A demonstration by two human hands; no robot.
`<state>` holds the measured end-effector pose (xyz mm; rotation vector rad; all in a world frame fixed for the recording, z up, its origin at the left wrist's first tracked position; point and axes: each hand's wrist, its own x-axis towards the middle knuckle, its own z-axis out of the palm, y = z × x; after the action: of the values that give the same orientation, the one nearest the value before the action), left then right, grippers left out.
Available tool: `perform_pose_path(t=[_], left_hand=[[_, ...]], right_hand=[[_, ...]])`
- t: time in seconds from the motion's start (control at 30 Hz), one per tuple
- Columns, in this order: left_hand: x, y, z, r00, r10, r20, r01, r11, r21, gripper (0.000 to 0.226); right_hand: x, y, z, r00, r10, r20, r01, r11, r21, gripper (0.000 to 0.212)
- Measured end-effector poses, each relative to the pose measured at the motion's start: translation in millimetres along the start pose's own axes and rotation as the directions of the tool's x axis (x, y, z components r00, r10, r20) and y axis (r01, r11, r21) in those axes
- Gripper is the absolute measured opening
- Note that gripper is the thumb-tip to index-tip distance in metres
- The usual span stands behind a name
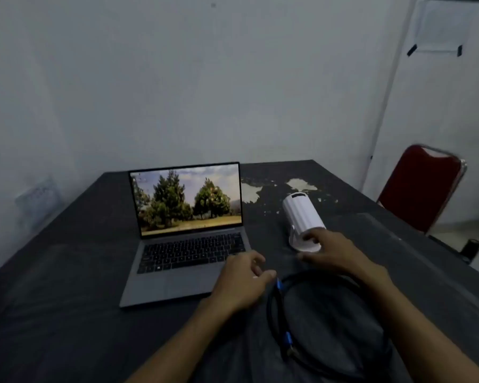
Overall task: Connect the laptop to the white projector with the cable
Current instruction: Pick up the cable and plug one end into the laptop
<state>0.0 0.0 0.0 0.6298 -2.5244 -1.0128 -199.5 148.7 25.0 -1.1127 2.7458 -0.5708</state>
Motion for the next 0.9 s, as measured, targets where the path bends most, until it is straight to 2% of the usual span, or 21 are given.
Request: perform_pose_path(t=[0.1,0.17,0.27,0.4,0.5,0.63,0.77,0.9], left_hand=[[-10.2,-2.3,25.4,0.998,-0.034,0.047,0.029,0.995,0.096,0.051],[-18.2,0.3,40.9,0.996,-0.057,0.072,0.043,0.984,0.174,0.051],[-19.9,3.6,51.7,0.996,-0.075,0.040,0.062,0.961,0.271,0.051],[-19.9,7.2,55.6,0.989,-0.149,0.017,0.137,0.945,0.297,0.038],[-19.0,-0.5,52.7,0.982,-0.191,0.003,0.187,0.963,0.196,0.029],[-16.1,-17.7,43.9,0.980,-0.199,-0.018,0.198,0.979,-0.056,0.008],[-13.8,-28.5,15.8,0.977,-0.211,0.033,0.208,0.906,-0.370,0.010],[-13.6,-33.3,-27.1,0.984,-0.104,0.145,0.161,0.866,-0.473,0.015]], right_hand=[[-4.0,18.6,10.8,0.988,0.099,0.116,-0.076,0.980,-0.184,0.057],[-7.7,30.3,20.9,0.985,0.108,0.135,-0.082,0.979,-0.187,0.047],[-9.8,40.2,33.3,0.993,0.087,0.084,-0.073,0.985,-0.156,0.038],[-12.4,48.0,40.3,0.999,0.046,0.029,-0.043,0.994,-0.102,0.022],[-14.6,50.8,38.5,0.999,-0.005,0.036,0.008,0.997,-0.076,0.017],[-25.3,45.4,19.3,0.997,-0.074,0.008,0.073,0.993,0.093,0.008],[-38.9,21.7,-9.2,0.993,-0.110,-0.032,0.115,0.949,0.293,0.006],[-45.5,-13.4,-29.5,0.982,-0.184,-0.041,0.180,0.858,0.482,0.009]])
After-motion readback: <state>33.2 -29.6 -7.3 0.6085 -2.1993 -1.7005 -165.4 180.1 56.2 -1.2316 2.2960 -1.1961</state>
